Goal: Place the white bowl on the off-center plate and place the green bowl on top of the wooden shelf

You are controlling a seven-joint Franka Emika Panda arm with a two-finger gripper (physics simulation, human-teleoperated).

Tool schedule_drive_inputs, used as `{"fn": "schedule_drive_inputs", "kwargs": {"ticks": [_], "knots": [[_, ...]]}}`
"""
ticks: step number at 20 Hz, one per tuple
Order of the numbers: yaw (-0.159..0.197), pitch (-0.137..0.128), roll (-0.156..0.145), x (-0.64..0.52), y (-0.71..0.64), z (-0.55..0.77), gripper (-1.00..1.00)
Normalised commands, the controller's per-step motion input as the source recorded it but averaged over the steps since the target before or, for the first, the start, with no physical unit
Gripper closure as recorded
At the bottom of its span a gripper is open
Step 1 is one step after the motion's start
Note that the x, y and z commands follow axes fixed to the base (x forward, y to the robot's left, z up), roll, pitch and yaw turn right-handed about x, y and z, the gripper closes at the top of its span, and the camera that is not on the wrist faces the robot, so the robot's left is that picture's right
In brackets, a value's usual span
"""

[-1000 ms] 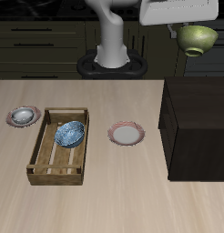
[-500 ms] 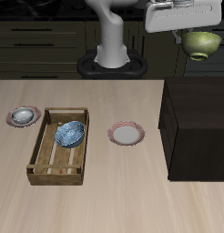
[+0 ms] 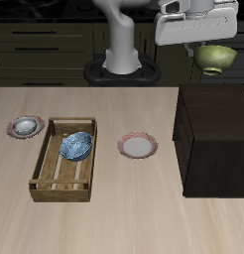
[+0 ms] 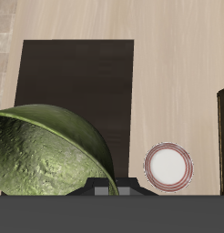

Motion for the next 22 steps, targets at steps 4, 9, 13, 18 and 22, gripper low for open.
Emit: {"fn": "schedule_drive_inputs", "kwargs": {"ticks": [4,9,13,18,22], "knots": [[0.020,0.037,0.020,-0.02,0.09,-0.24,1.00],[0.027,0.040,0.013,-0.05,0.03,-0.29,1.00],[0.030,0.034,0.015,-0.07,0.04,-0.23,1.00],[0.048,0.045,0.033,-0.12,0.12,-0.28,1.00],[0.051,-0.007,0.027,-0.10,0.08,-0.08,-1.00]]}}
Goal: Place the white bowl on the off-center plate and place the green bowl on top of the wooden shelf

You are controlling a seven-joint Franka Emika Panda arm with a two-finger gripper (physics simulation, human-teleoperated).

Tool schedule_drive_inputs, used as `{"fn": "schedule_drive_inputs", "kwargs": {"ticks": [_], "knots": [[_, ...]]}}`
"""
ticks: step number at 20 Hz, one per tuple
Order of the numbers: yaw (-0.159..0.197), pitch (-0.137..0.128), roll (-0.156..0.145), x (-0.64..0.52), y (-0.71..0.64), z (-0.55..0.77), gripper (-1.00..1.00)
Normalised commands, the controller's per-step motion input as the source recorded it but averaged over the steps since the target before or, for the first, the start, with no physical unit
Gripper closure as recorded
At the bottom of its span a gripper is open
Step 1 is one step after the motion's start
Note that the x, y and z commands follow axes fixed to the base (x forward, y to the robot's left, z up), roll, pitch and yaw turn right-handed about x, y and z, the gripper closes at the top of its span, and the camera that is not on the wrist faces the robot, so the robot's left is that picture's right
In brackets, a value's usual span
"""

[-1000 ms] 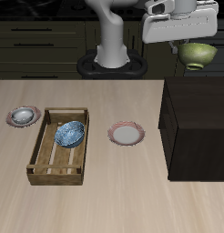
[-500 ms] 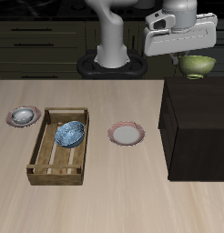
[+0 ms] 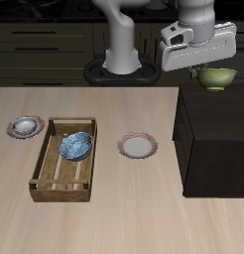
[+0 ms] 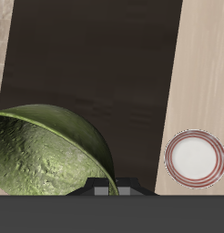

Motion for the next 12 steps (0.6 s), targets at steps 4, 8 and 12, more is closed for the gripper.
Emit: {"fn": "schedule_drive_inputs", "kwargs": {"ticks": [4,8,12], "knots": [[-0.003,0.010,0.047,-0.01,0.02,0.03,-1.00],[0.000,-0.013,0.000,0.05,-0.01,0.05,-1.00],[0.002,-0.027,-0.011,0.02,-0.05,0.13,-1.00]]}}
